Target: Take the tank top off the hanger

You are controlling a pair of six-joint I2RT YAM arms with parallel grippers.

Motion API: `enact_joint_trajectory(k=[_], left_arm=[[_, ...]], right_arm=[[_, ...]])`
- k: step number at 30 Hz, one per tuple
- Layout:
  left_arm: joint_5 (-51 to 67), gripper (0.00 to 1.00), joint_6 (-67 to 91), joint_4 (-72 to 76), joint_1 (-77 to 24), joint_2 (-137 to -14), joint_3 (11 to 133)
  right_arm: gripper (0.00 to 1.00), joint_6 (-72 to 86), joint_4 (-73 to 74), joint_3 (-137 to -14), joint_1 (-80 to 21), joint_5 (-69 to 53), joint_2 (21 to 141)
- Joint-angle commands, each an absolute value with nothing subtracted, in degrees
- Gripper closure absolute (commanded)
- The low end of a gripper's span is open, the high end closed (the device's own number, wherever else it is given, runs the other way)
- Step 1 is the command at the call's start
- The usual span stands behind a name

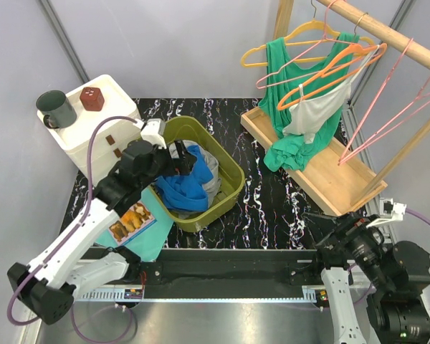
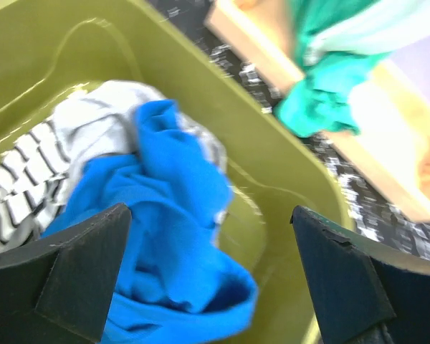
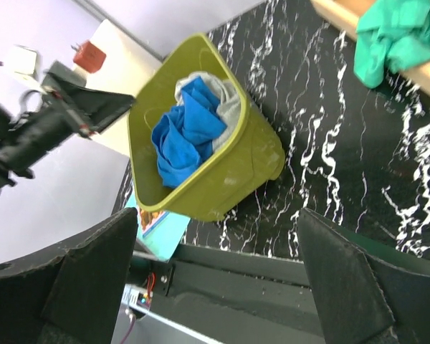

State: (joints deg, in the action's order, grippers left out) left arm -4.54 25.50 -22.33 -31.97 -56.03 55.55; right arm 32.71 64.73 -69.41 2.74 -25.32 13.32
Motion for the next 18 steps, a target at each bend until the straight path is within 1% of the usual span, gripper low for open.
enact_joint_trajectory(k=[1, 3, 4, 5, 7, 9, 10, 12, 16, 17, 18], left_arm=[[7.3, 0.01, 25.2, -20.5, -31.9, -51.3, 57.7], [11.8, 0.01, 25.8, -19.2, -31.9, -50.1, 57.6], [16.9, 0.01, 27.0, -18.3, -32.0, -48.8, 56.9], [19.6, 0.01, 27.7, -17.2, -31.9, -48.0, 56.1], [26.4, 0.01, 31.0, -12.5, -32.0, -45.4, 52.4], [29.9, 0.01, 33.3, -6.2, -32.3, -43.3, 47.1], [31.4, 0.01, 35.4, -4.4, -32.4, -40.7, 45.4], [32.7, 0.01, 37.3, 1.2, -33.0, -37.7, 40.0], [30.9, 0.01, 37.1, 3.5, -33.3, -28.3, 33.0], [30.3, 0.01, 37.0, 3.5, -33.3, -23.5, 31.7], [29.8, 0.01, 37.1, 3.4, -33.3, -21.3, 28.8]], right_arm=[[0.0, 33.5, 62.1, -65.9, 3.0, -29.6, 16.2], [0.0, 33.5, 61.5, -64.0, 3.0, -32.4, 16.6], [0.0, 33.9, 61.1, -61.6, 3.0, -33.5, 16.5], [0.0, 34.4, 60.4, -60.2, 3.0, -34.6, 16.4], [0.0, 35.7, 58.0, -55.3, 3.0, -37.4, 15.6], [0.0, 36.8, 55.0, -51.7, 3.0, -40.2, 15.1], [0.0, 38.0, 53.9, -48.0, 3.0, -41.0, 14.9], [0.0, 39.5, 49.5, -44.2, 3.0, -43.3, 14.8], [0.0, 44.1, 40.4, -34.9, 3.0, -46.1, 14.5], [0.0, 44.5, 37.6, -33.7, 3.0, -46.1, 14.5], [0.0, 44.9, 36.1, -32.5, 3.0, -46.1, 14.8]])
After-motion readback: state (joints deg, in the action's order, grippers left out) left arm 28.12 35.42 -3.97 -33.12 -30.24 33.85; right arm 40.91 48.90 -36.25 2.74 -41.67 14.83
